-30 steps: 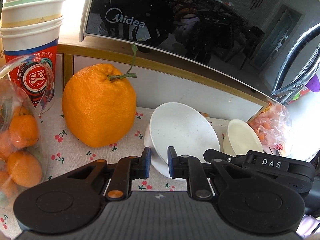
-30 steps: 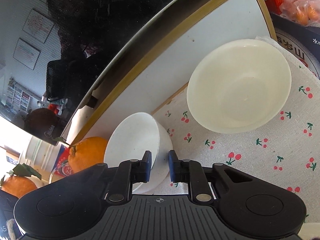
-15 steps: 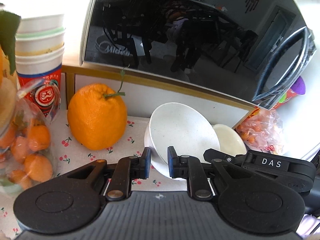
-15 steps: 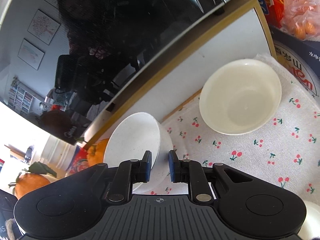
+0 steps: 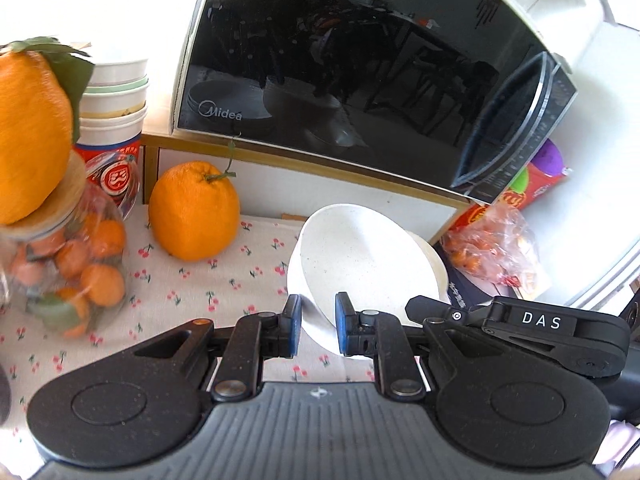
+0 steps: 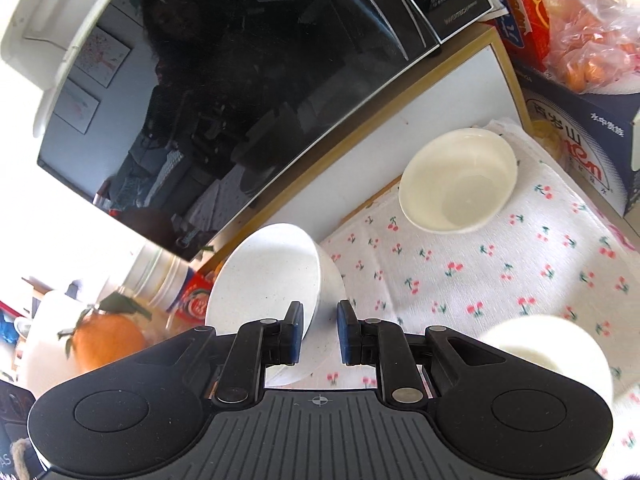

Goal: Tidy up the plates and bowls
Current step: 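Lift the white bowl with both grippers and carry it toward the plates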

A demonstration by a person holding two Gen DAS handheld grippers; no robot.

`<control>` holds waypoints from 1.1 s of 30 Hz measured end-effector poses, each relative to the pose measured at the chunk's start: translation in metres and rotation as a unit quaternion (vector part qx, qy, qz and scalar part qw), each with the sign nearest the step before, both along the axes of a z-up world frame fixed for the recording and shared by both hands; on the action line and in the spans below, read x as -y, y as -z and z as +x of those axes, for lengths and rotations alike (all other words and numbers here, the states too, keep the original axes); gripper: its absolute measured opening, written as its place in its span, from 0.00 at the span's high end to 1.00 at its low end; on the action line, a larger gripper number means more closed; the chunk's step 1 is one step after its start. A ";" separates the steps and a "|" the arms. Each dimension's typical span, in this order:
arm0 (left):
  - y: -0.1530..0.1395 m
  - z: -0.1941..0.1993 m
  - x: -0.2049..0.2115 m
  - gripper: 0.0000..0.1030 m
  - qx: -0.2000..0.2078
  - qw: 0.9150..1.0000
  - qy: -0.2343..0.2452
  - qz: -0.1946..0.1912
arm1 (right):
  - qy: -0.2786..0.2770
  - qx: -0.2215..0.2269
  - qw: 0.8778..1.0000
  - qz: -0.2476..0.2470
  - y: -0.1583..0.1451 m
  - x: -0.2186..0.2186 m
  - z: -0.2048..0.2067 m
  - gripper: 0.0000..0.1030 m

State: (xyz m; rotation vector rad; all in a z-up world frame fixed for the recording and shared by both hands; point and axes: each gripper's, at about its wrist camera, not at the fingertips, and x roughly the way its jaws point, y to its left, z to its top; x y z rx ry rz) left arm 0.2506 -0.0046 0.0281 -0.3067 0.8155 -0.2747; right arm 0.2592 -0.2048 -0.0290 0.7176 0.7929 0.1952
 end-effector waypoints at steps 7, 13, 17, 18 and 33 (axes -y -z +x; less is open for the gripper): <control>-0.008 -0.033 0.007 0.85 -0.004 1.000 0.008 -0.003 | 0.003 -0.009 1.000 -0.001 -0.012 0.007 -0.039 0.83; -0.010 -0.067 0.016 0.84 -0.005 1.000 0.018 0.008 | 0.005 -0.018 1.000 -0.006 -0.015 0.014 -0.077 0.83; -0.009 -0.089 0.023 0.84 0.000 0.999 0.031 0.018 | 0.002 -0.030 0.999 -0.018 -0.015 0.015 -0.097 0.82; -0.008 -0.093 0.023 0.84 -0.001 0.999 0.033 0.017 | 0.001 -0.033 0.999 -0.022 -0.015 0.016 -0.103 0.82; 0.015 -0.139 0.034 0.82 -0.029 0.997 0.074 -0.005 | 0.003 -0.087 0.995 -0.043 0.011 0.032 -0.155 0.82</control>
